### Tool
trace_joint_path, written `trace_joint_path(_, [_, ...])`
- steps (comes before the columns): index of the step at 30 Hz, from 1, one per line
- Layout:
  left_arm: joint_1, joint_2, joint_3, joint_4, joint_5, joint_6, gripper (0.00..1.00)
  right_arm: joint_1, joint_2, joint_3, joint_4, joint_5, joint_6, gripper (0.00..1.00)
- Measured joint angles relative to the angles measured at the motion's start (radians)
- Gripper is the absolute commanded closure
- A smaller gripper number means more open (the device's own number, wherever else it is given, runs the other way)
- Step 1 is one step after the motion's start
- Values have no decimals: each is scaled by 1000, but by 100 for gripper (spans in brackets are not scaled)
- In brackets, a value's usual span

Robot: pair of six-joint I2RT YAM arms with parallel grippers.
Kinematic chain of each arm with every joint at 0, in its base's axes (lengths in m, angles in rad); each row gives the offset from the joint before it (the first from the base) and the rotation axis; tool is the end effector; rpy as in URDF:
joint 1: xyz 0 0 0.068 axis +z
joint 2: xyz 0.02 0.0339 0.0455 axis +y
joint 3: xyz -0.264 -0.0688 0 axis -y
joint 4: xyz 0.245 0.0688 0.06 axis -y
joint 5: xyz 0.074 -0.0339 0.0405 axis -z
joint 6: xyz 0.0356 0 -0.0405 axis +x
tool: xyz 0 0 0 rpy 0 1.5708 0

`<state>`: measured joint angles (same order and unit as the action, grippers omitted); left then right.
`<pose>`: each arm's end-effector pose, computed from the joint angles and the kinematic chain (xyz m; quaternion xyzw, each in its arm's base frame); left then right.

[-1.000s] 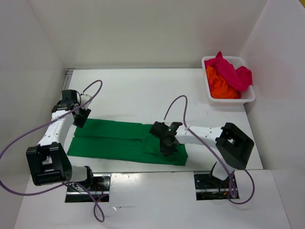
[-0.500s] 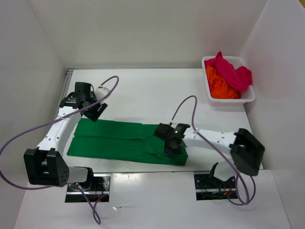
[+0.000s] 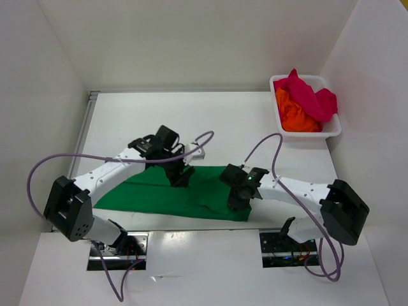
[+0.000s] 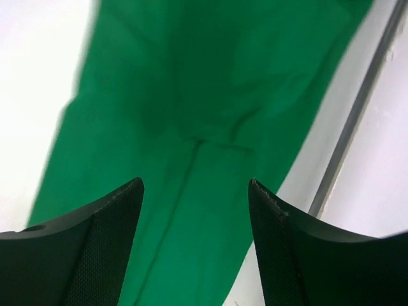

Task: Fold and stack the t-shirts
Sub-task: Fold the other side of the tshirt into a rectangle

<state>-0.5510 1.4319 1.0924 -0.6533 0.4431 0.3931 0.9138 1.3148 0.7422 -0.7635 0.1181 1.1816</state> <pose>0.2412 -0.1661 0.2610 0.4810 0.8044 -0.2319 0.2605 0.1359 0.1693 0.1802 0.1392 0.9816 0.0720 0.1092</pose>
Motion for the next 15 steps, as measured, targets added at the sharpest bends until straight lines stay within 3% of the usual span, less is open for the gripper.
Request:
trace_joint_path(6, [-207, 1, -80, 60, -138, 76, 30, -3, 77, 0, 55, -19, -10, 71])
trace_joint_path(9, [-220, -50, -108, 82, -270, 166, 30, -4, 116, 0, 79, -32, -20, 71])
trace_joint_path(15, [-245, -471, -272, 157, -351, 471, 27, -5, 137, 0, 108, -52, -28, 71])
